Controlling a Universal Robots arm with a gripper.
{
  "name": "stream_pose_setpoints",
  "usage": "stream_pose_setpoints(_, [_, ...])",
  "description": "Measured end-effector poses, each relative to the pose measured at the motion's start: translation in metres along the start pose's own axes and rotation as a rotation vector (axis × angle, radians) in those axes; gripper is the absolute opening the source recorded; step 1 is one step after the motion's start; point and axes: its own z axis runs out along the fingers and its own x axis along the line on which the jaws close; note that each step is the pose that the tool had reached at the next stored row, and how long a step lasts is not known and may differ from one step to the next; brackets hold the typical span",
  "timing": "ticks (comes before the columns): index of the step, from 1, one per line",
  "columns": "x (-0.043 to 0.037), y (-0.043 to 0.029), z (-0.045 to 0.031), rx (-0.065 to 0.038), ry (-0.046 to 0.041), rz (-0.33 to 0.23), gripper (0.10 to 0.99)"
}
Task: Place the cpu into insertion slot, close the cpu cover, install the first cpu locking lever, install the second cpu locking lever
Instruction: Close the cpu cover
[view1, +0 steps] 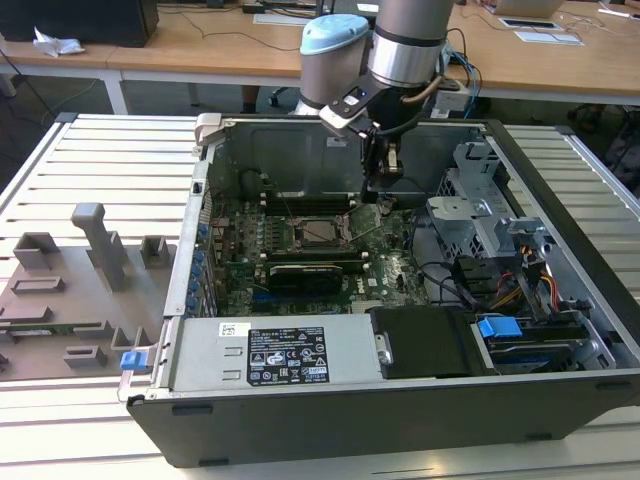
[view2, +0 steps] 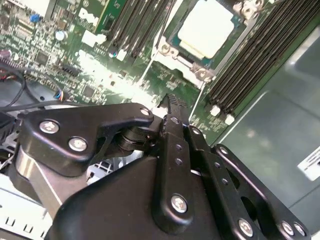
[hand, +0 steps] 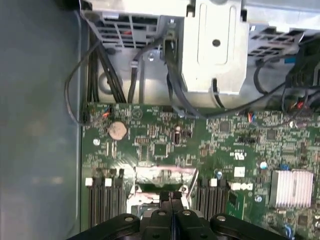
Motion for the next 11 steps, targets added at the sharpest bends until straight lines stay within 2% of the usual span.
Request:
stream_pose_setpoints(4, [-0.0003,0.0072,-0.0003,0.001,0.0001,0.000,0.110])
stream_pose_setpoints(7, [-0.0003,0.0088,0.0010,0.001,0.0000,0.000,0.110])
stream_pose_setpoints(9, [-0.0003,0.0118,0.0024,-0.002,0.0582,-0.003,0.110])
stream_pose_setpoints(10, [-0.0008,0.0280,0.0043,0.000,0.0627,-0.016,0.110])
stream_pose_setpoints(11, [-0.0011,0.0380,0.0061,0.002,0.0627,-0.020,0.110])
